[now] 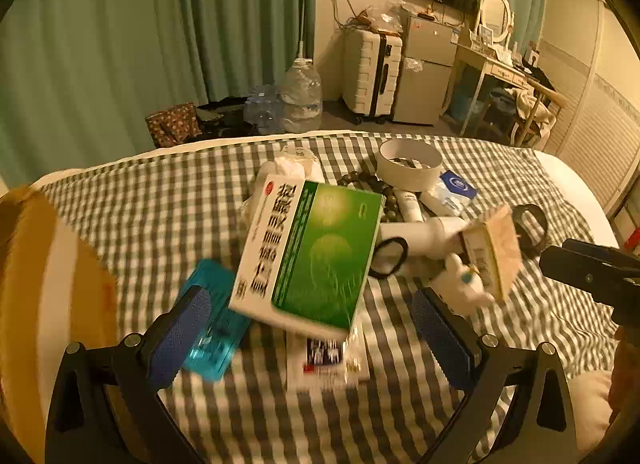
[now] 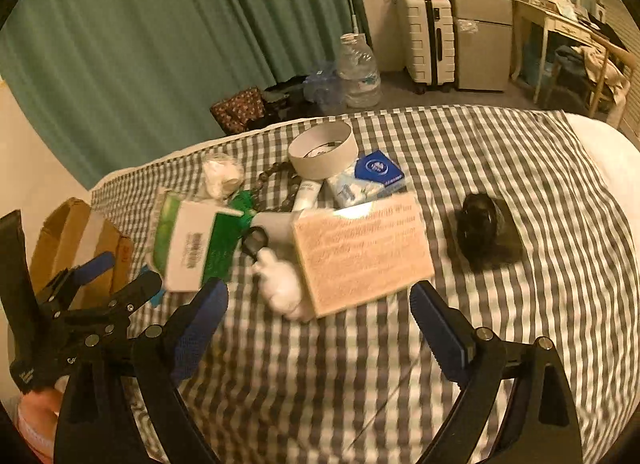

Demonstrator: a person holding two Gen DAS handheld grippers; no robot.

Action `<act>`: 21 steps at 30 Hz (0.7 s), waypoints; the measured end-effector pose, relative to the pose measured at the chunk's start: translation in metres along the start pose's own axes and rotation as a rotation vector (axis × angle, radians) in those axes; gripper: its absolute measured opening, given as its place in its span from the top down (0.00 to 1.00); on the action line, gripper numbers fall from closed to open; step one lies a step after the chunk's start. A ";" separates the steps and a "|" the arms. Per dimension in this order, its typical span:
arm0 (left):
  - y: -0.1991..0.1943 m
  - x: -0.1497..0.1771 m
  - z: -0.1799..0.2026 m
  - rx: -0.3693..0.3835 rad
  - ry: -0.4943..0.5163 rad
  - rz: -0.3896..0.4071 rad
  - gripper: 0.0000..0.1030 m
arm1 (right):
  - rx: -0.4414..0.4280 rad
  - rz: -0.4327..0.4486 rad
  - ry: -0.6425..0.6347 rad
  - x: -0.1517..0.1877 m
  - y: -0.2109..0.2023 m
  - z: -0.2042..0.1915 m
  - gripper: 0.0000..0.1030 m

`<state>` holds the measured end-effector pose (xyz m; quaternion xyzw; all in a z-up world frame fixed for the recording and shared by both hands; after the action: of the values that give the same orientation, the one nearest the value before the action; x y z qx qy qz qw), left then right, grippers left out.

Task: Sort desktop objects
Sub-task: 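Grasp the green medicine box with the left tool while the right tool grasps the tan leaflet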

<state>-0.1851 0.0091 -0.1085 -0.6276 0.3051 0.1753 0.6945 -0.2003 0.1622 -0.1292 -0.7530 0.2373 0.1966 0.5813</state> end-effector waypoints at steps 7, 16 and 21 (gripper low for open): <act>0.045 -0.014 0.003 0.003 0.020 -0.044 0.00 | 0.071 -0.057 -0.077 -0.020 0.037 0.010 0.10; 0.069 -0.015 -0.001 -0.059 -0.035 -0.032 0.14 | -0.029 -0.101 0.450 -0.024 0.035 0.047 0.10; 0.059 -0.008 0.005 -0.106 -0.042 -0.025 0.17 | 0.040 -0.119 0.625 -0.027 0.054 0.056 0.10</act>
<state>-0.2276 0.0246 -0.1483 -0.6635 0.2729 0.1959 0.6685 -0.2552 0.2085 -0.1695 -0.7779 0.3637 -0.0836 0.5056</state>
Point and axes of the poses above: each gripper's, at about its wrist camera, not at the fingertips, and y roughly the way its jaws point, z to its right, x to its underside, the point moved 1 cm from there along y, roughly the way its jaws point
